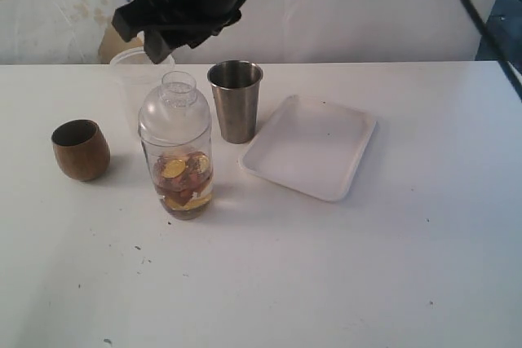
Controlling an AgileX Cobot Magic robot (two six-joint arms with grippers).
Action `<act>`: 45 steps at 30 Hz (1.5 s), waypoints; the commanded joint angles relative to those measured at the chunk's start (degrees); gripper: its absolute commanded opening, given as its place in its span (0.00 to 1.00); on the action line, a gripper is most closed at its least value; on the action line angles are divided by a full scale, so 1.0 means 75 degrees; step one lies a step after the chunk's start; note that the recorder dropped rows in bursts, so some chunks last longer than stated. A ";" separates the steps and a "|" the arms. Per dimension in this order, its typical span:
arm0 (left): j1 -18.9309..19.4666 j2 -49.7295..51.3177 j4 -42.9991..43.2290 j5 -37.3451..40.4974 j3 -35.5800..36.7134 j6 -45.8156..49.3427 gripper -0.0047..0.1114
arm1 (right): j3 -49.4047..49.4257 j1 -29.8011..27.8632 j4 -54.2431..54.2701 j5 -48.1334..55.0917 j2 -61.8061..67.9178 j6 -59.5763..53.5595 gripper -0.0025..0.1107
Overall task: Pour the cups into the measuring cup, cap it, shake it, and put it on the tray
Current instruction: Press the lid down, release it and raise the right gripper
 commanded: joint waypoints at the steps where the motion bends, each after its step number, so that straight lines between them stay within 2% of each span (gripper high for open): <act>1: -0.0003 -0.0035 -0.0003 -0.0098 0.0042 -0.0002 0.04 | 0.0001 0.0090 -0.0023 0.0318 -0.0443 -0.0151 0.13; 3: -0.0003 -0.0035 -0.0003 -0.0098 0.0042 -0.0002 0.04 | 0.0001 0.0191 0.0113 0.0572 -0.0475 -0.0431 0.02; 11: -0.0003 -0.0035 -0.0003 -0.0098 0.0042 -0.0002 0.04 | 0.0020 0.0459 0.0167 0.0362 -0.0082 -0.0621 0.02; 17: -0.0003 -0.0035 -0.0003 -0.0098 0.0042 -0.0002 0.04 | 0.0020 0.0459 -0.0742 0.0131 0.0253 -0.0057 0.02; 24: -0.0003 -0.0035 -0.0003 -0.0098 0.0042 -0.0002 0.04 | 0.0020 0.0459 -0.0779 -0.0411 0.0359 -0.0001 0.02; 45: -0.0003 -0.0035 -0.0003 -0.0098 0.0042 -0.0002 0.04 | 0.0020 0.0459 -0.0707 0.0156 0.0934 0.0013 0.02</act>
